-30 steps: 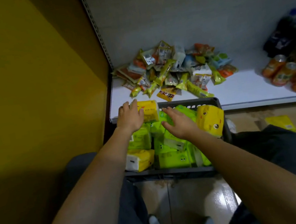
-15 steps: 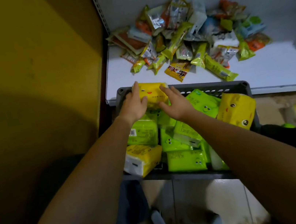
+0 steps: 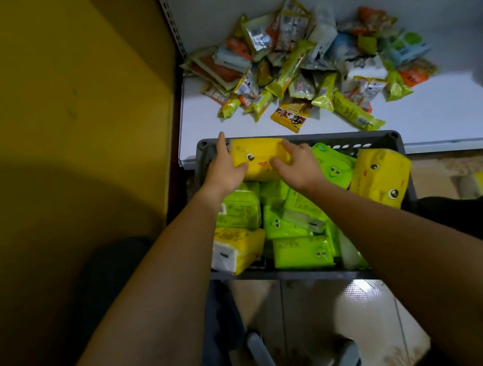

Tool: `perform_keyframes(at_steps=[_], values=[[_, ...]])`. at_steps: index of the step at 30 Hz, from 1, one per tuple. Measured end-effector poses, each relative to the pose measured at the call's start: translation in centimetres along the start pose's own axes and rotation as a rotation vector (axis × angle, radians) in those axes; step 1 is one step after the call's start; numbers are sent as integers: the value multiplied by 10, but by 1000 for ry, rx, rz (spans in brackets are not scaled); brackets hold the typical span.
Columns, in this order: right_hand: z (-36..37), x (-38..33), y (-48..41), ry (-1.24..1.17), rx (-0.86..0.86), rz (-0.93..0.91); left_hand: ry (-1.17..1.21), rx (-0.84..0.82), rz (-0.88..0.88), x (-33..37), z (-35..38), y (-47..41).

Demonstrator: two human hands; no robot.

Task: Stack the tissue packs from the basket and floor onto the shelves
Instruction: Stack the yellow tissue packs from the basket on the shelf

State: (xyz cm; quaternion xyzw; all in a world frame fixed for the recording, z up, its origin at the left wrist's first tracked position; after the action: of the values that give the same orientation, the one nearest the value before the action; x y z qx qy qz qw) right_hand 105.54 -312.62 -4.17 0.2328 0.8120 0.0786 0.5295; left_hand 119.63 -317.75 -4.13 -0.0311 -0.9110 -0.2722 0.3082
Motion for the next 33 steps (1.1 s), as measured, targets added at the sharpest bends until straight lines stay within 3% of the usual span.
perform_keyframes(at_steps=[6, 16, 21, 28, 33], values=[[-22, -17, 37, -141, 95, -58, 152, -31, 95, 22, -6, 38], [-65, -100, 117, -151, 192, -329, 494, 173, 185, 75, -78, 126], [-93, -152, 154, -160, 225, -484, 510, 305, 180, 101, -122, 167], [-122, -226, 201, -146, 271, -671, 387, 481, 364, 159, -177, 224], [-141, -282, 220, -114, 288, -828, 434, 523, 495, 193, -219, 245]])
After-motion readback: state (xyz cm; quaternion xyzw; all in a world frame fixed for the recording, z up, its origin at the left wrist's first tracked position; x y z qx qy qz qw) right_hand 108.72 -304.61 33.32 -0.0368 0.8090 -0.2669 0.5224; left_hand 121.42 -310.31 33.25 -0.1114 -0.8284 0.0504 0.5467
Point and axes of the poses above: each hand's wrist, its own y-axis away from the middle knuckle, its own z-axis out of the palm, x = y × z, the point moved 4 cm from there along -y, towards the middle knuckle, and after that the axes turned 12 degrees about -y, right-handed, at the moved point
